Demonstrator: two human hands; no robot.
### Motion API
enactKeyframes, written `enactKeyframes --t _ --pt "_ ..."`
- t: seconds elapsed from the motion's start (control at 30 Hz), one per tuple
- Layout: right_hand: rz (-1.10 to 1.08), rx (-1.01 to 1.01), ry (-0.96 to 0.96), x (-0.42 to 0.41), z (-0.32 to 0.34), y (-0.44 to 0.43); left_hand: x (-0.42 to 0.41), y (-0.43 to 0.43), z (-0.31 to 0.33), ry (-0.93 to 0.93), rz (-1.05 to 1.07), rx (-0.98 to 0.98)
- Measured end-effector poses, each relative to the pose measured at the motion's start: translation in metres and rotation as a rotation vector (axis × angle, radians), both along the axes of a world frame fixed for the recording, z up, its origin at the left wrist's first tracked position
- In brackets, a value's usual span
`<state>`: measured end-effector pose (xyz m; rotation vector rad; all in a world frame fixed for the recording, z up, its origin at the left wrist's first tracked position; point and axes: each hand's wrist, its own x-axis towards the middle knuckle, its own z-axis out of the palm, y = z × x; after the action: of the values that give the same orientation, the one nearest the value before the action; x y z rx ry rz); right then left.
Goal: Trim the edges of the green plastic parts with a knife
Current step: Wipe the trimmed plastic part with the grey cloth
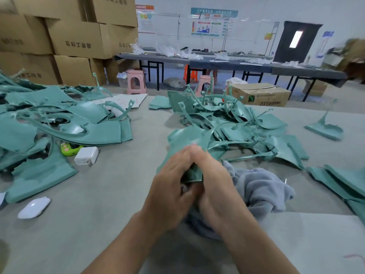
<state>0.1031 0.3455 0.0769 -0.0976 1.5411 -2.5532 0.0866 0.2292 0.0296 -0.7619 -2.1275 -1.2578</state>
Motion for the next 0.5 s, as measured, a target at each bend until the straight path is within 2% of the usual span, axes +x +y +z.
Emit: enactKeyframes --t 0.03,0.1,0.17,0.23,0.33,0.43,0.47,0.5 --pt "-0.007 -0.043 -0.037 -0.002 0.001 0.006 0.001 0.003 -0.002 -0.021 -0.037 -0.042" --pt "-0.057 0.057 -0.054 -0.005 0.002 0.024 0.003 0.007 0.001 -0.139 -0.055 0.051" --pt "-0.122 0.218 -0.030 -0.008 0.001 0.044 0.002 0.007 0.003 -0.220 0.116 0.184" --pt "-0.123 0.237 0.015 -0.007 0.000 0.058 -0.001 0.008 0.005 -0.266 0.266 0.226" --pt "-0.093 0.208 0.035 -0.006 -0.006 0.069 0.001 0.017 0.005 -0.394 0.096 0.437" --pt "-0.114 0.175 0.009 -0.008 -0.011 0.078 0.003 0.023 0.006 -0.408 0.068 0.548" --pt "-0.144 0.214 0.007 -0.007 -0.014 0.081 0.002 0.025 0.006 -0.455 0.030 0.619" --pt "-0.205 0.335 0.017 -0.007 -0.019 0.084 0.002 0.027 0.008 -0.497 0.002 0.668"
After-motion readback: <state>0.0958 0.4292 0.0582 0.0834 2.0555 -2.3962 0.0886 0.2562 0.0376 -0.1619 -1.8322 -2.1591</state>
